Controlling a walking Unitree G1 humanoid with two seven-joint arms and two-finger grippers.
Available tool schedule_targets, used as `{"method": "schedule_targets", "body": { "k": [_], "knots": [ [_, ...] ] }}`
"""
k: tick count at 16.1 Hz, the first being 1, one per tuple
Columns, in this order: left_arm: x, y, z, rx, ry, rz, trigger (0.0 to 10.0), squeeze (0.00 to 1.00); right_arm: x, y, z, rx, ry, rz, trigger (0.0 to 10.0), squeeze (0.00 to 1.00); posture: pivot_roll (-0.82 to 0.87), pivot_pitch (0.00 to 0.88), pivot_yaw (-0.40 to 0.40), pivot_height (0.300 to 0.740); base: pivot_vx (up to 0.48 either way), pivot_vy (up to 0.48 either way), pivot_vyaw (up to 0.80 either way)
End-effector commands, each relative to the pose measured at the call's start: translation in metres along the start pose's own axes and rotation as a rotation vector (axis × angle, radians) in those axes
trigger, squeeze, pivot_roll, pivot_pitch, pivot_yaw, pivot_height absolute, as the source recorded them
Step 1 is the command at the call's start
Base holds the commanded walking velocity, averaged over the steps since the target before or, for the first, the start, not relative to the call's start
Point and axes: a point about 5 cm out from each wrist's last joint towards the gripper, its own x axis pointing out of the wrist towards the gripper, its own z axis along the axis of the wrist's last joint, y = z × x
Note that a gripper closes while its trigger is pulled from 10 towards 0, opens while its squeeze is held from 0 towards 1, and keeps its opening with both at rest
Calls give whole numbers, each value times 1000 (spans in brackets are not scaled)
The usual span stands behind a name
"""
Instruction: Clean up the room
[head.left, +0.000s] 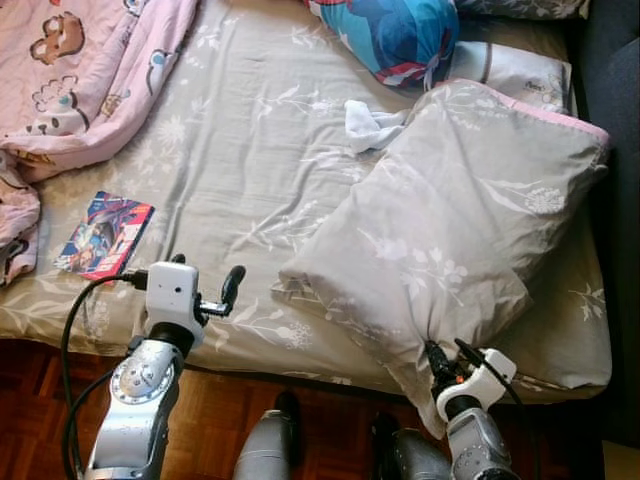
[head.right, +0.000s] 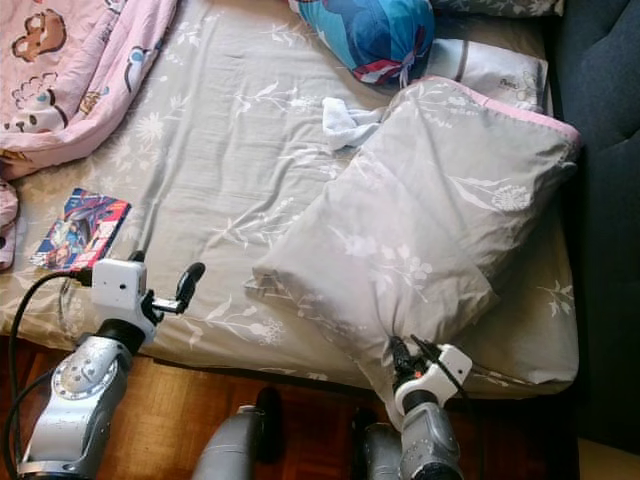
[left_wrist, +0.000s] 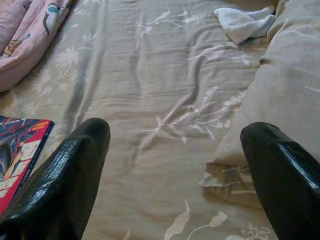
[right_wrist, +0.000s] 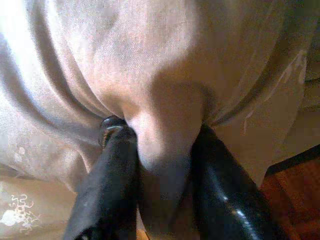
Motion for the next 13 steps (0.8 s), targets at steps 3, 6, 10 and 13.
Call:
{"method": "schedule_targets", "body": {
  "k": [3,6,10,13],
  "knots": [
    [-3,1,-11,20,50,4,10000,0,-5,-8,-8,-1,33,-56,0,0,256,414,78,740,0,0,0],
    [-1,1,-16,21,66,-7,10000,0,-2,-12,2,-45,4,-90,0,0,247,389,74,740,0,0,0],
    [6,0,-18,28,71,-16,10000,0,1,-19,25,-124,-60,-122,0,0,224,363,61,740,0,0,0],
    [17,-2,-18,39,59,-24,10000,0,0,-40,58,-187,-149,-209,0,0,194,339,53,740,0,0,0]
  ]
}}
